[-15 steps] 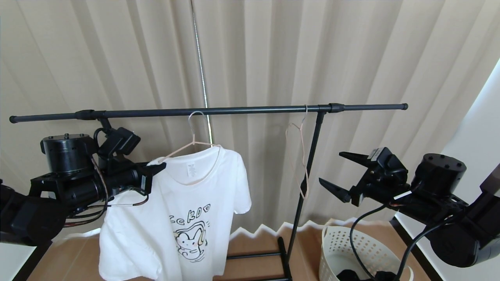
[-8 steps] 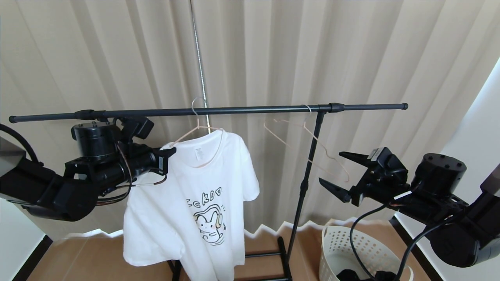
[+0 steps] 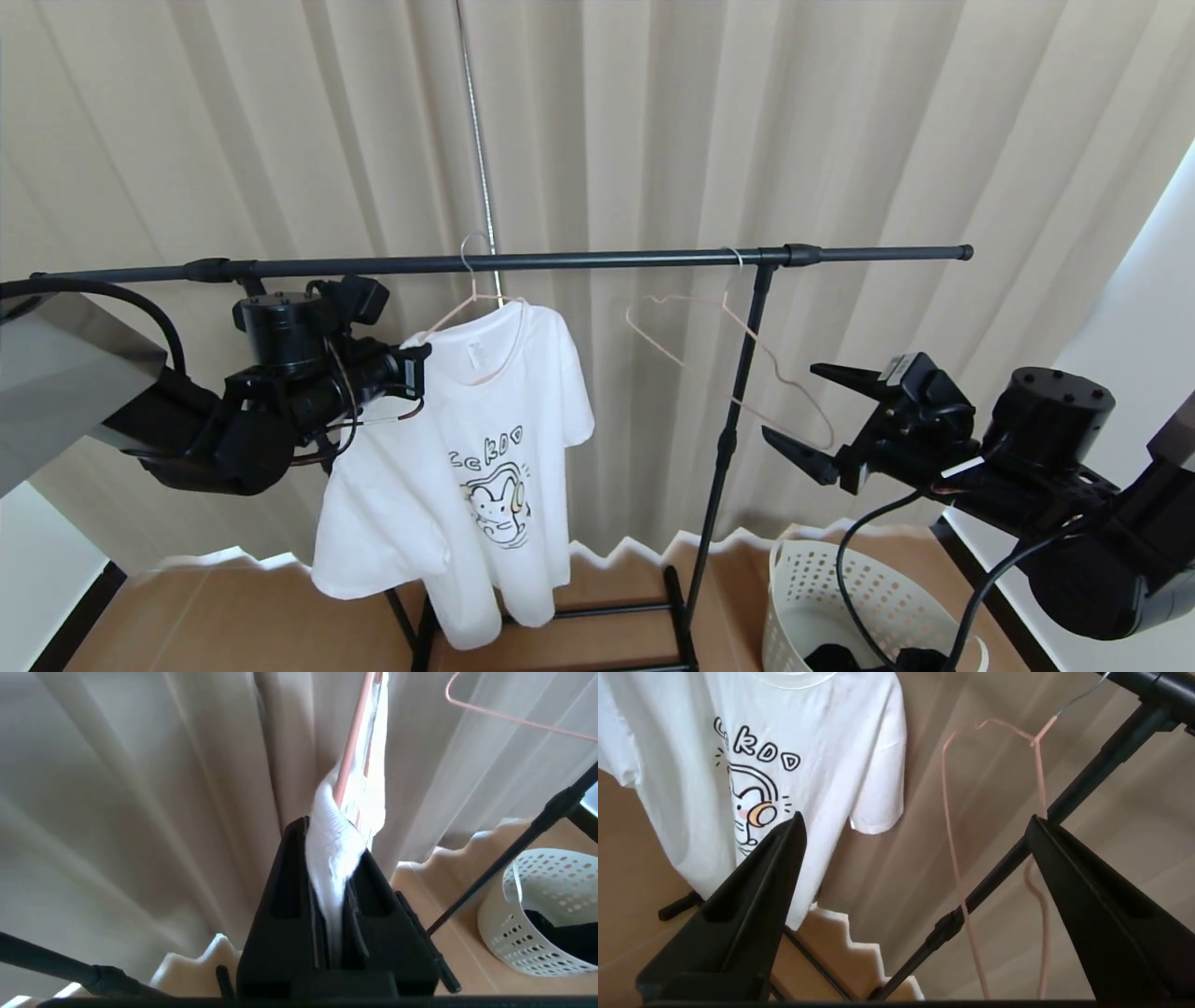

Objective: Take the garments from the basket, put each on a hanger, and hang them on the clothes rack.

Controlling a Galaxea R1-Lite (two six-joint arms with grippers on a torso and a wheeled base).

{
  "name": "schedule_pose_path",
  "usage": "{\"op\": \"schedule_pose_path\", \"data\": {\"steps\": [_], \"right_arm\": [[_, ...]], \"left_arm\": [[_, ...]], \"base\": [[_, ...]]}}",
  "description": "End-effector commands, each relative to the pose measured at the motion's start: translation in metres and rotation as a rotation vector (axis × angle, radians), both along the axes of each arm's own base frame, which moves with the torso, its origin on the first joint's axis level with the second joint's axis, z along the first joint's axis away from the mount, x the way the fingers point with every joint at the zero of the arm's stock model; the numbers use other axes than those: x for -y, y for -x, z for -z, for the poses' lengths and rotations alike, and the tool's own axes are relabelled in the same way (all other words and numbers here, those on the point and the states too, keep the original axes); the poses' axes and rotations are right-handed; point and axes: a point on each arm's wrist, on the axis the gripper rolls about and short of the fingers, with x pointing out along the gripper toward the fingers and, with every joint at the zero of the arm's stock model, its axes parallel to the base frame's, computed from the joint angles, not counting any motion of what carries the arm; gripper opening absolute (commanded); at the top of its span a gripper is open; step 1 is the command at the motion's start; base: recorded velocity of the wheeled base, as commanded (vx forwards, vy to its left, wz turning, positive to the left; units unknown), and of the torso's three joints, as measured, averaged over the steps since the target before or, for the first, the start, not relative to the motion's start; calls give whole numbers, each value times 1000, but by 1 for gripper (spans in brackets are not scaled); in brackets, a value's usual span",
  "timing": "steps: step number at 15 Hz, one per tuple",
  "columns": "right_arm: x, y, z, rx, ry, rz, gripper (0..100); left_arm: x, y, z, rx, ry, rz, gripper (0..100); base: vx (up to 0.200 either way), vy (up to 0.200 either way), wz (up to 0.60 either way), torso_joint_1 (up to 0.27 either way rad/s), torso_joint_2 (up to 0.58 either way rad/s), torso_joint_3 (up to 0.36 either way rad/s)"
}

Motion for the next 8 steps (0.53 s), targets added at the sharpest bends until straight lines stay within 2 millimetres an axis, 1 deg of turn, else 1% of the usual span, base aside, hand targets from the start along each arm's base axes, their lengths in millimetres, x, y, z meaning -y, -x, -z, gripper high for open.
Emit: {"op": "schedule_pose_path", "data": {"steps": [1,4,7,8], "right_arm": [[0,0,0,-2,0,-1,100],[0,0,0,0,0,-1,100],[0,0,0,1,1,-1,100],[0,0,0,1,1,-1,100]], "left_arm": [[2,-5,9,-9,0,3,0],[4,-5,11,0,3,9,0],[4,2,16,-1,1,17,0],[4,2,16,1,0,18,100]], "base": [[0,0,0,0,0,0],[0,0,0,0,0,0],[0,0,0,0,0,0],[0,0,0,0,0,0]]}}
